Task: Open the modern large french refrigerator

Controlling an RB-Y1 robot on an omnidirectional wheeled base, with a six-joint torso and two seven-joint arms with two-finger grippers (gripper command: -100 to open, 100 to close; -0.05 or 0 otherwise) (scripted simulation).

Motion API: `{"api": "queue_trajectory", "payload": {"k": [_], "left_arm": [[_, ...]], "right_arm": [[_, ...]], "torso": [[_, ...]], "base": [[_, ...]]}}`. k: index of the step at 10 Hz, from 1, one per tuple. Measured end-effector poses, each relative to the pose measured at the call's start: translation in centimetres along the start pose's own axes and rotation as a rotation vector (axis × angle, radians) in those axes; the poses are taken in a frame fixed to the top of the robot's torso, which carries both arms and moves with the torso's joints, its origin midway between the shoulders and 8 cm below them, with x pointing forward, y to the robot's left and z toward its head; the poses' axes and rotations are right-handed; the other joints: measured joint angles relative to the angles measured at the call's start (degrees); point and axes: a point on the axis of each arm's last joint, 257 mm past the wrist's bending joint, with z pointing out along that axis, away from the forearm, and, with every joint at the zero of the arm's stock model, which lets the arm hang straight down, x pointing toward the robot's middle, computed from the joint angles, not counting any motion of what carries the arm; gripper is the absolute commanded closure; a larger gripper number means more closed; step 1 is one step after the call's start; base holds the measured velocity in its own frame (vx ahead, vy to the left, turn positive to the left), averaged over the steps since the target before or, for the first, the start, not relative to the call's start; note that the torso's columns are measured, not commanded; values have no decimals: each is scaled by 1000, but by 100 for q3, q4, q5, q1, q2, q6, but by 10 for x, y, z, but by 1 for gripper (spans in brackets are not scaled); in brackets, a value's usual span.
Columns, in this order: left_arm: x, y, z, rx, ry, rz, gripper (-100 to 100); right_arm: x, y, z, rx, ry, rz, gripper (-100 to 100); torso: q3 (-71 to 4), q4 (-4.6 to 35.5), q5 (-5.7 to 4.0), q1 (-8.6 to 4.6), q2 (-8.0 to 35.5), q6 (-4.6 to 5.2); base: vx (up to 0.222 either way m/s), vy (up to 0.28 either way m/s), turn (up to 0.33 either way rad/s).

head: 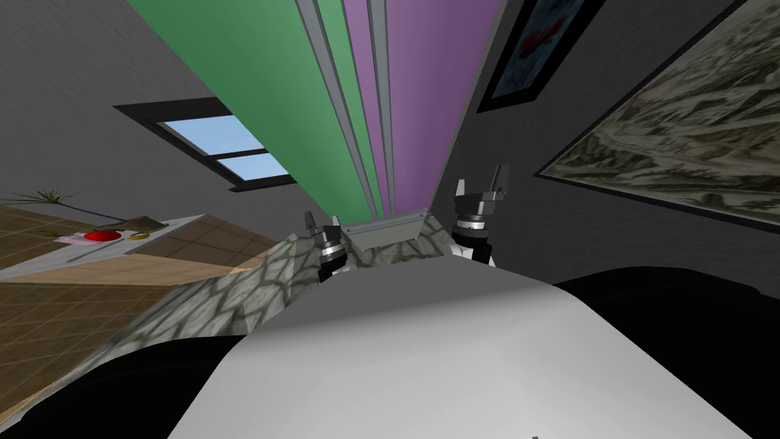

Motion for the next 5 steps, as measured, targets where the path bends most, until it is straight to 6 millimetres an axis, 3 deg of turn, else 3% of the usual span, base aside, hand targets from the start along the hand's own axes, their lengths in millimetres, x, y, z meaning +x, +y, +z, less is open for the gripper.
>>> {"api": "queue_trajectory", "payload": {"k": [2,5], "left_arm": [[0,0,0,0,0,0,0],[0,0,0,0,0,0,0]], "right_arm": [[0,0,0,0,0,0,0],[0,0,0,0,0,0,0]], "torso": [[-1200,600,0,0,597,0],[-3692,1846,0,0,1845,0]], "base": [[0,0,0],[0,0,0]]}}
